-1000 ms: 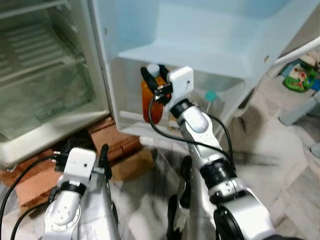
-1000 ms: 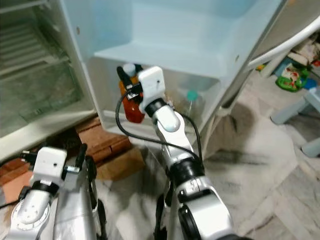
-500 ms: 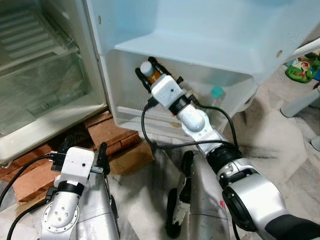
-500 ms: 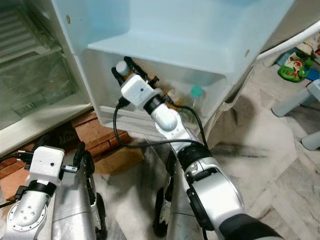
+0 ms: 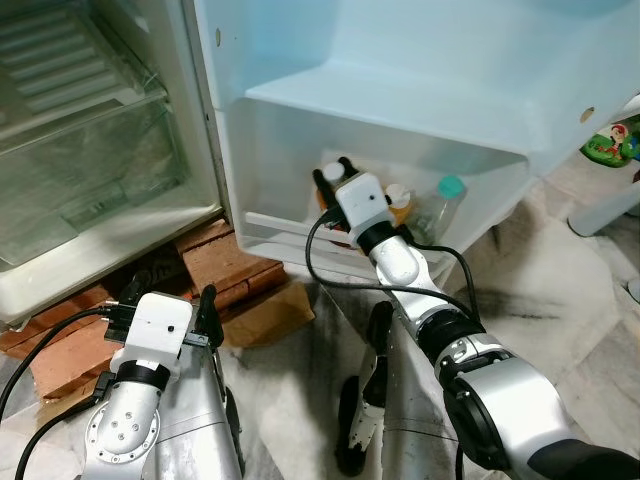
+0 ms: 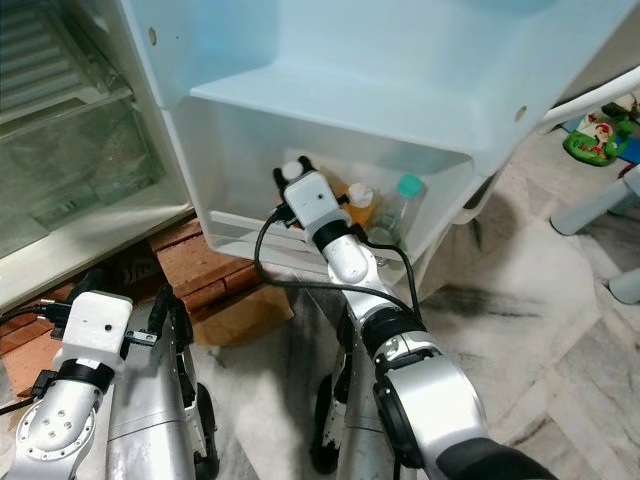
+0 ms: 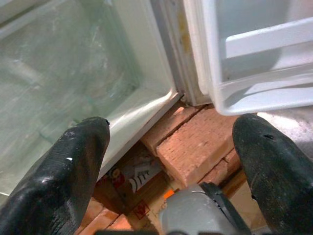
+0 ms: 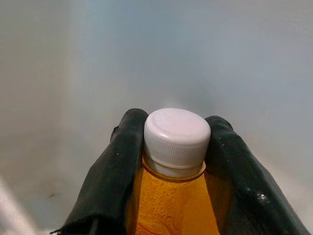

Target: Restocking fridge

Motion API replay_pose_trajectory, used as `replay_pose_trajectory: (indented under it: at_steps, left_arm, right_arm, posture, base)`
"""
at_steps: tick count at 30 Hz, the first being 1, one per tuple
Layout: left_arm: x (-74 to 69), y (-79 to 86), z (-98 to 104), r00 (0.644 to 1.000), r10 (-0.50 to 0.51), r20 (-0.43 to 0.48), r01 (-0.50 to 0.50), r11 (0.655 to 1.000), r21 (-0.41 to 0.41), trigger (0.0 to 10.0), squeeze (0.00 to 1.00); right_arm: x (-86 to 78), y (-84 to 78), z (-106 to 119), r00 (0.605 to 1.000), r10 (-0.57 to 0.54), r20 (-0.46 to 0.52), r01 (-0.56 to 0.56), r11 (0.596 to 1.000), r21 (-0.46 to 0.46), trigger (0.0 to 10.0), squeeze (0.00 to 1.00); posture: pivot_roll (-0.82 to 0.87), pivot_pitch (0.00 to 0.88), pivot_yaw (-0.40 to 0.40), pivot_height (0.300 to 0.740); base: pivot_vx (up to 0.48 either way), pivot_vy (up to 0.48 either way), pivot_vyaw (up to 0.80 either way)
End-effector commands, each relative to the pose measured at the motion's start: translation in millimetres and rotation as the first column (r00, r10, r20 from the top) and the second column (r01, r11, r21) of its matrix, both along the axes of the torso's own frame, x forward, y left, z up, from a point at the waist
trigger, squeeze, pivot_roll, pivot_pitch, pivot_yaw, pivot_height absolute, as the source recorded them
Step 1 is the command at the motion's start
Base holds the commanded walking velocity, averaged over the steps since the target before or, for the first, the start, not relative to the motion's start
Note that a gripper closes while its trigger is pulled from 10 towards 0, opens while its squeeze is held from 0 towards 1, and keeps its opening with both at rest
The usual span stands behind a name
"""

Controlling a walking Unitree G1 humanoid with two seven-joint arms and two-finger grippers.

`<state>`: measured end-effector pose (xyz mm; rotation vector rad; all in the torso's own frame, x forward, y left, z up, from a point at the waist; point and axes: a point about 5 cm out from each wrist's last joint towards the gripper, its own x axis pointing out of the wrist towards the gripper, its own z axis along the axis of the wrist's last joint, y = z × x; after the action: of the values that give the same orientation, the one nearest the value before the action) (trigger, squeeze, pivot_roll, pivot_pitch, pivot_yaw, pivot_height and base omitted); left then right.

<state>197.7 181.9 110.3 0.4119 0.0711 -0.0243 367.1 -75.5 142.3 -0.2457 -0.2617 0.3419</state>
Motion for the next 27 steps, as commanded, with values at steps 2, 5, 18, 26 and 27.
replay_pose_trajectory:
  at_steps: [2, 5, 18, 26, 27]
  left_arm:
    - [-2.1, -1.8, -1.3, 1.000, -0.009, -0.015, 0.010, 1.000, 0.008, 10.0, 0.00]
    - [-0.6, -2.8, -1.2, 1.000, -0.019, -0.017, 0.019, 1.000, 0.015, 10.0, 0.00]
    - [8.6, -4.2, -1.9, 0.999, -0.030, -0.018, 0.030, 0.999, 0.023, 10.0, 0.00]
    - [12.4, -1.1, -4.2, 0.999, -0.001, -0.037, 0.002, 0.999, 0.035, 10.0, 0.00]
    - [13.0, -1.9, -3.9, 0.999, -0.009, -0.034, 0.010, 0.999, 0.037, 10.0, 0.00]
  right_arm:
    - [6.4, -25.7, -7.7, 0.987, -0.120, -0.106, 0.129, 0.988, 0.089, 10.0, 0.00]
    - [8.5, -30.3, -8.7, 0.979, -0.135, -0.153, 0.158, 0.976, 0.149, 10.0, 0.00]
    - [12.5, -51.2, -9.8, 0.959, -0.185, -0.215, 0.228, 0.954, 0.196, 10.0, 1.00]
    - [15.4, -48.0, 9.5, 0.985, -0.132, -0.112, 0.151, 0.970, 0.188, 10.0, 1.00]
    - [15.4, -47.8, 13.9, 0.989, -0.116, -0.087, 0.131, 0.974, 0.186, 10.0, 1.00]
  posture:
    - [0.29, 0.232, -0.092, 0.451]
    - [0.29, 0.229, -0.089, 0.451]
    - [0.28, 0.201, -0.080, 0.451]
    - [0.27, 0.182, -0.069, 0.451]
    - [0.27, 0.177, -0.066, 0.451]
  base:
    - [0.000, 0.000, 0.00]
    - [0.000, 0.000, 0.00]
    - [0.000, 0.000, 0.00]
    - [0.000, 0.000, 0.00]
    - [0.000, 0.000, 0.00]
